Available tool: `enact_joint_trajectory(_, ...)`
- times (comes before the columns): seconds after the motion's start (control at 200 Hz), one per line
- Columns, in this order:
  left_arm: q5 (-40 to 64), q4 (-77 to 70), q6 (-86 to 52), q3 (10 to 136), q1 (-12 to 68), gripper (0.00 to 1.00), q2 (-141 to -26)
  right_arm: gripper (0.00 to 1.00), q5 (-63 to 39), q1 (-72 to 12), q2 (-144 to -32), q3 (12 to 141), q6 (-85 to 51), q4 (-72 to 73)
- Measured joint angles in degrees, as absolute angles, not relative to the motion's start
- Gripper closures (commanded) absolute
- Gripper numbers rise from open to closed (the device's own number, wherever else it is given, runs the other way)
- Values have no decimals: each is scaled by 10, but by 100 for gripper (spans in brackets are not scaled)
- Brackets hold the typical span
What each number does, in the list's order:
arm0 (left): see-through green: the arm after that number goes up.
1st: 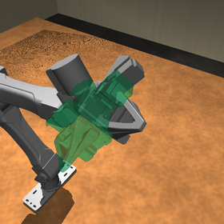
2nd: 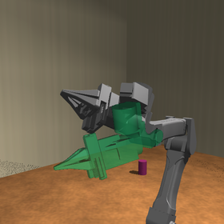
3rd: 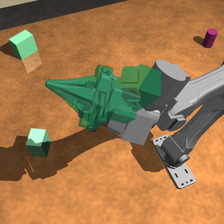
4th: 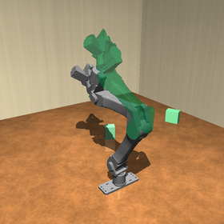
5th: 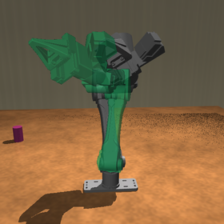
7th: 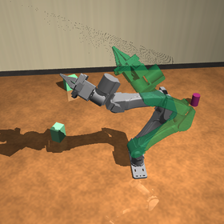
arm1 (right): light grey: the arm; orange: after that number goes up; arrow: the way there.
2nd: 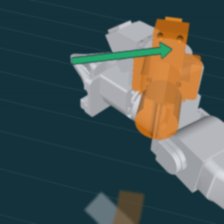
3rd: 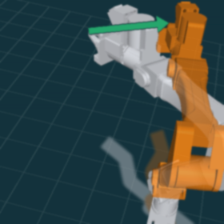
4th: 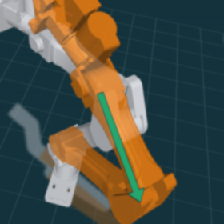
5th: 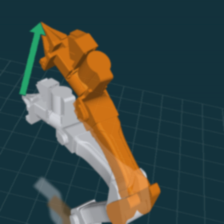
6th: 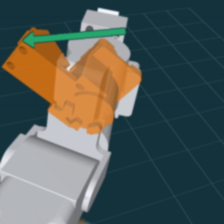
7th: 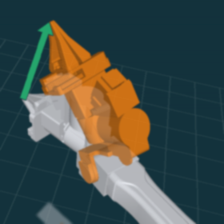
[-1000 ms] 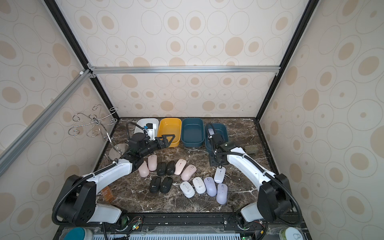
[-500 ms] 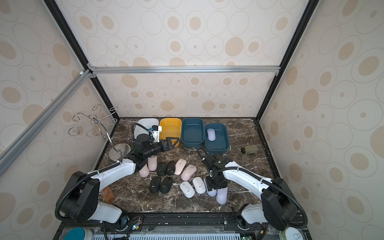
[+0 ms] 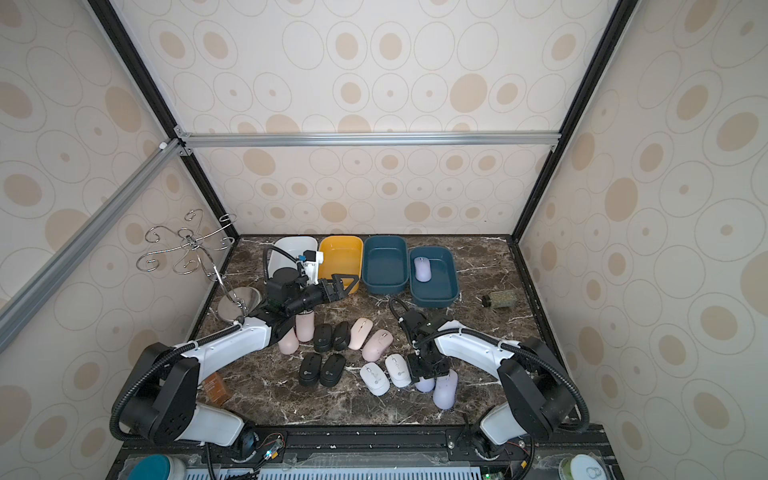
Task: Place the mice by color into the storage box
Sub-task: Pick up the mouse from the center of the board.
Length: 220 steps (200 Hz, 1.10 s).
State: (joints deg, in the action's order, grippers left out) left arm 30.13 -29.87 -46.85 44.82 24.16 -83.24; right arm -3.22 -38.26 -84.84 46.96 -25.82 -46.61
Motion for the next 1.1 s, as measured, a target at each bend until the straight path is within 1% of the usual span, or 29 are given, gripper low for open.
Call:
enact_joint_trajectory(0.34, 301, -298, -468, 448, 242, 0, -832, 35, -30, -383, -868, 458, -254, -436)
enact_joint_trajectory(0.425, 298, -298, -467, 448, 242, 0, -832, 38, -30, -383, -870, 456, -253, -433)
enact_joint_trajectory(0.51, 295, -297, -467, 448, 242, 0, -832, 46, -27, -383, -870, 456, -251, -433)
enact_joint_trajectory(0.635, 293, -295, -466, 448, 242, 0, -832, 51, -27, -383, -868, 456, -250, -432)
enact_joint_trajectory(1.101, 281, -286, -453, 448, 242, 0, -821, 53, 22, -383, -817, 465, -250, -438)
